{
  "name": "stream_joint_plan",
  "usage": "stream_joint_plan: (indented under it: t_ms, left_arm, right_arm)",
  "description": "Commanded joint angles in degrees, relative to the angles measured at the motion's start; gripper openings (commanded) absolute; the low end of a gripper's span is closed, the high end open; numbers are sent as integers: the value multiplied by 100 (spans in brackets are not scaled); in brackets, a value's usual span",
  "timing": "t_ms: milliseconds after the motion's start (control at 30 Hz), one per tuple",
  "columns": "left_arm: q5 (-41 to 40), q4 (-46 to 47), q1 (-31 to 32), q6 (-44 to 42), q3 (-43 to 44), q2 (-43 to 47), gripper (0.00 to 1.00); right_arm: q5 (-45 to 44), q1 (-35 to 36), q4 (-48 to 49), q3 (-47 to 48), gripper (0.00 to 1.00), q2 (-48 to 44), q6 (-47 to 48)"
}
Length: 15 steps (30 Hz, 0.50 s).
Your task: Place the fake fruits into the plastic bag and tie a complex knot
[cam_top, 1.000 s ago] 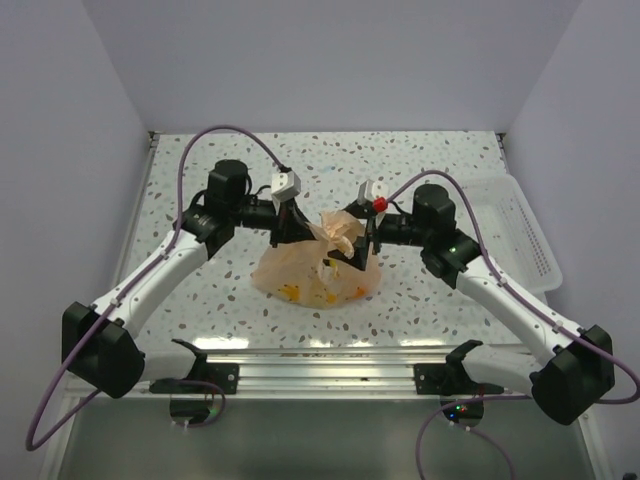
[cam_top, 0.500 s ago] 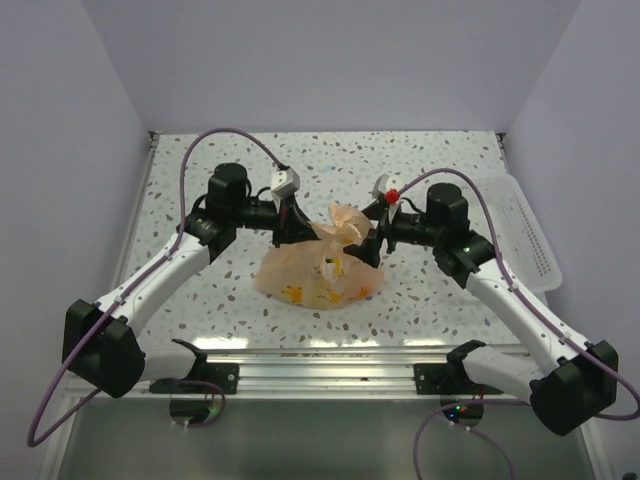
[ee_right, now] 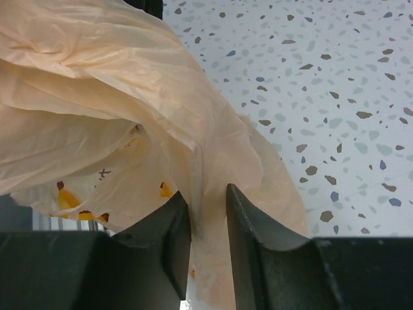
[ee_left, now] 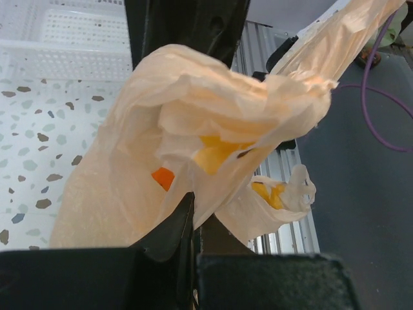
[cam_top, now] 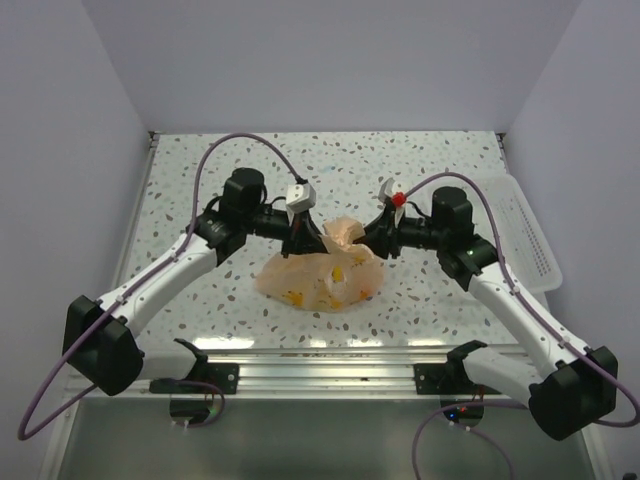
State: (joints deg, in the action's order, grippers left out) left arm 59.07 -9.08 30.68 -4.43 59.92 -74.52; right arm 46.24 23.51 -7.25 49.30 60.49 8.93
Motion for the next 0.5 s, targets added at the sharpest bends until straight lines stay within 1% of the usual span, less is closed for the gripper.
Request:
stream_joint_plan:
  t_ms: [0, 67, 100, 167, 267, 300, 467]
  left_arm:
    - [-141, -94, 132, -103, 388, -106, 0]
    - [-247, -137, 79, -6, 441, -159, 0]
    - [-316, -190, 61, -23, 485, -177, 0]
    - [-466, -208, 52, -6, 494, -203, 0]
    - [-633, -173, 44, 99, 485, -238, 0]
    - [-694, -190, 52, 109, 494, -256, 0]
    - [-747, -182, 61, 91, 503, -291, 0]
  right_arm:
    - [280, -22, 470, 36, 30, 95, -86]
    - [438, -13, 347, 71, 40, 60, 117]
    - [526, -13, 190, 80, 50, 33, 309]
    - [772, -22, 153, 54, 79, -45, 329]
    - [957, 22, 179, 27, 86, -125, 408]
    - [949, 57, 223, 18, 91, -134, 338]
    - [1001, 171, 513, 98, 92, -11, 13]
